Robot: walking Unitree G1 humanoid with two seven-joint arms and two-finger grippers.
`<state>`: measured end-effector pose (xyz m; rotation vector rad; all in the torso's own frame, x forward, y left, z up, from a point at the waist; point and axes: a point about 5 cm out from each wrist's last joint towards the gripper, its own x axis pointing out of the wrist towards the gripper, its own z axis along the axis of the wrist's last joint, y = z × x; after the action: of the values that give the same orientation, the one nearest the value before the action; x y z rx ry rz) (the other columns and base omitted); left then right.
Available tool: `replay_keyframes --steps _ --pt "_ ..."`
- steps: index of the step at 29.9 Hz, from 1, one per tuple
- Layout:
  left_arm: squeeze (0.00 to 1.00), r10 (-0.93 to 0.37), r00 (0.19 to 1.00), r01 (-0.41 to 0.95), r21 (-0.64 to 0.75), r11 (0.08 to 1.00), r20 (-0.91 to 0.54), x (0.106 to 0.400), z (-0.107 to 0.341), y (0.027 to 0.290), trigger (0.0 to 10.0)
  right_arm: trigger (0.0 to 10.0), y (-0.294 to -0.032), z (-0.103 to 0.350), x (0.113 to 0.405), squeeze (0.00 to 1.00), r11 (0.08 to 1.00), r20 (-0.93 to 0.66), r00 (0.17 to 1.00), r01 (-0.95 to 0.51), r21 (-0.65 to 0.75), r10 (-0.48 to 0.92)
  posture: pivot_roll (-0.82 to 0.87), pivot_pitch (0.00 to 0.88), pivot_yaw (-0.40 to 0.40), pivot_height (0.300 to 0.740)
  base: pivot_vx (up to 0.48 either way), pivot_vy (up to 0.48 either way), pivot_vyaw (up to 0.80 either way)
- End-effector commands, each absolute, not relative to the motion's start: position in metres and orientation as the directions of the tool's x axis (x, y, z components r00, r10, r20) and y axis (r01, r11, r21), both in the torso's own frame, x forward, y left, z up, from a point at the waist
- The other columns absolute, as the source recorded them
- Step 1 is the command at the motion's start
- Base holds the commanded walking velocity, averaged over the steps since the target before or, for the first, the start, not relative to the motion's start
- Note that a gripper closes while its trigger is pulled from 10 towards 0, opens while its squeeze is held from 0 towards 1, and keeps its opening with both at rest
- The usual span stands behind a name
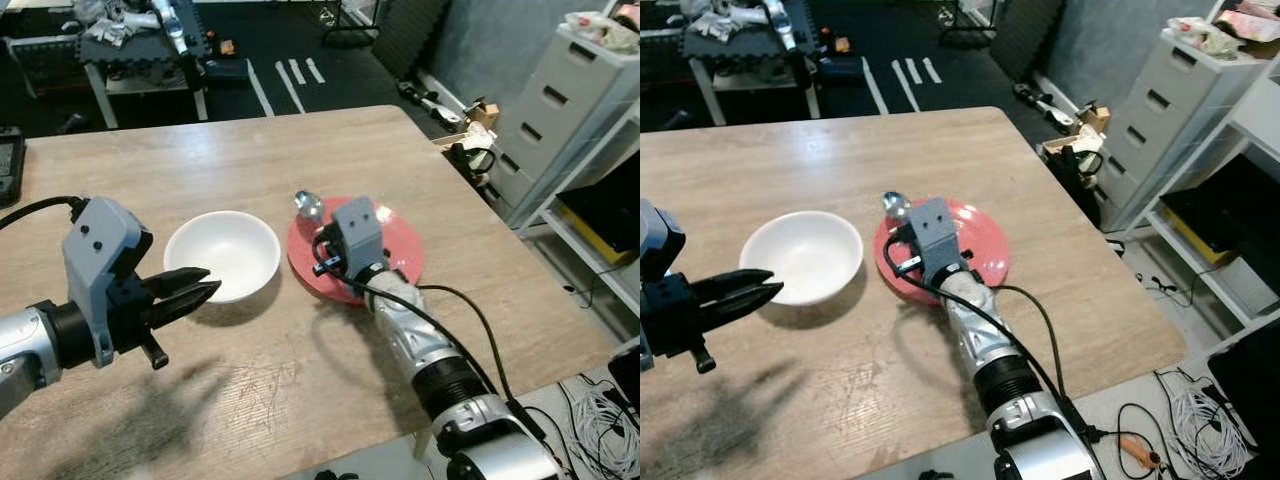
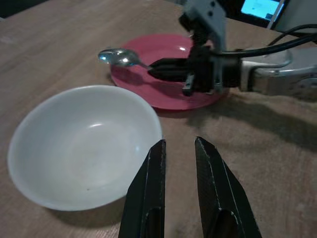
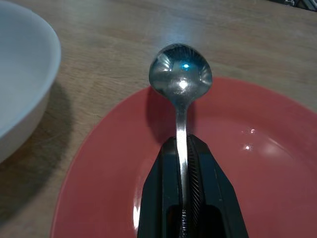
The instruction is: Setting the table
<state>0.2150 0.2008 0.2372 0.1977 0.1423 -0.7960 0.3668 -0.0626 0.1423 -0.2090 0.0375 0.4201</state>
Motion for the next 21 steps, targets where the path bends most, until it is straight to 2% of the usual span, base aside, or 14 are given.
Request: replay_keyframes --steps 1,4,5,16,17,18,19,21 --pt "0.0 -0.705 0.678 0.732 0.111 0.672 -0.207 0.211 0.238 0.198 10.0 10.0 -0.065 0.142 0.369 0.0 0.893 -0.076 0.918 -0.397 -0.213 0.39 0.09 0.102 -0.022 0.74 0.0 0.0 0.0" --pt "0.0 -0.708 0.675 0.735 0.104 0.67 -0.209 0.21 0.238 0.198 10.0 10.0 -0.066 0.141 0.37 0.0 0.894 -0.081 0.918 -0.396 -0.211 0.388 0.09 0.103 -0.023 0.74 0.0 0.0 0.0" --pt "0.0 -0.709 0.672 0.736 0.09 0.671 -0.215 0.209 0.239 0.198 10.0 10.0 -0.069 0.142 0.371 1.0 0.899 -0.076 0.922 -0.386 -0.207 0.378 0.09 0.104 -0.022 0.74 0.0 0.0 0.0" --pt "0.0 -0.721 0.661 0.744 0.06 0.665 -0.21 0.212 0.237 0.192 10.0 10.0 -0.095 0.163 0.376 1.0 0.95 0.043 0.963 -0.256 -0.179 0.267 0.07 0.096 -0.009 0.74 0.0 0.0 0.0" --pt "0.0 -0.722 0.66 0.745 0.058 0.665 -0.206 0.213 0.238 0.192 10.0 10.0 -0.099 0.167 0.375 0.86 0.955 0.064 0.964 -0.243 -0.167 0.256 0.07 0.096 -0.009 0.74 0.0 0.0 0.0" --pt "0.0 -0.722 0.66 0.745 0.058 0.665 -0.206 0.213 0.238 0.192 10.0 10.0 -0.099 0.167 0.375 0.86 0.955 0.064 0.964 -0.243 -0.167 0.256 0.07 0.096 -0.009 0.74 0.0 0.0 0.0" --pt "0.0 -0.725 0.66 0.746 0.054 0.664 -0.198 0.214 0.238 0.19 10.0 10.0 -0.103 0.173 0.374 0.0 0.962 0.093 0.965 -0.228 -0.149 0.244 0.06 0.091 -0.006 0.74 0.0 0.0 0.0" --pt "0.0 -0.727 0.66 0.745 0.047 0.665 -0.19 0.215 0.238 0.188 10.0 10.0 -0.108 0.18 0.371 0.0 0.968 0.129 0.964 -0.219 -0.123 0.234 0.05 0.089 -0.004 0.74 0.0 0.0 0.0"
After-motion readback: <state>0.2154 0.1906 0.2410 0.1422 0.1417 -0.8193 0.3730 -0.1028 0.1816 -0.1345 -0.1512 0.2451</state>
